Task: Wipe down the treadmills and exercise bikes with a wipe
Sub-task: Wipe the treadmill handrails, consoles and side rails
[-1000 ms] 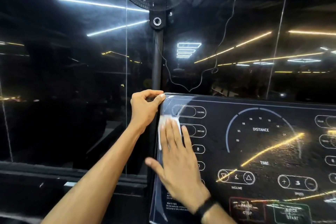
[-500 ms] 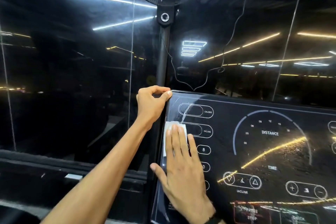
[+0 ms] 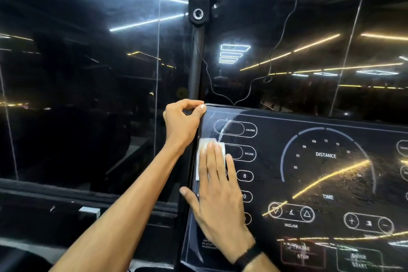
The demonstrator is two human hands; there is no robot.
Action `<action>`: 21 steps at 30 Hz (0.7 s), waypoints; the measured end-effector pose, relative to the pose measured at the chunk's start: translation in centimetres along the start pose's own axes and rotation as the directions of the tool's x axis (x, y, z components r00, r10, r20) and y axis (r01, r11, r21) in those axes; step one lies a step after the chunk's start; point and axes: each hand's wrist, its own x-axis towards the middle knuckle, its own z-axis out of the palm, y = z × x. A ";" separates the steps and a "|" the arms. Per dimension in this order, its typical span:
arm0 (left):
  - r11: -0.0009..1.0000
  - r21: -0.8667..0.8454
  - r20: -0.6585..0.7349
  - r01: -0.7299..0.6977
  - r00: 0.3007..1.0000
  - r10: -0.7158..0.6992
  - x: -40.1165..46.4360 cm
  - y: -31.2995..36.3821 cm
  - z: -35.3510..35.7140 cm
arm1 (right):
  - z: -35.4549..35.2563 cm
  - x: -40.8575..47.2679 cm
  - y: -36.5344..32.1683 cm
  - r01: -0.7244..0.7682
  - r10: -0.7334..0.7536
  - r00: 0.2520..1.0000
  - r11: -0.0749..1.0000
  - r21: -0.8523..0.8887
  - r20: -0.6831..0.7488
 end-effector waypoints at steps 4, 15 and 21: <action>0.998 0.042 -0.003 -0.050 0.999 0.050 -0.4 0.2 0.0 | -1.2 4.4 2.8 -0.018 0.019 0.999 1.000 0.021 -0.038; 0.963 0.240 -0.023 -0.122 0.991 0.131 -1.1 0.8 0.1 | -1.6 -0.2 11.5 -0.366 0.369 0.929 0.923 0.121 -0.002; 0.798 0.458 0.014 -0.391 0.901 0.434 -2.0 3.4 1.3 | -0.9 -2.8 5.7 -0.248 0.234 0.969 0.937 0.245 0.082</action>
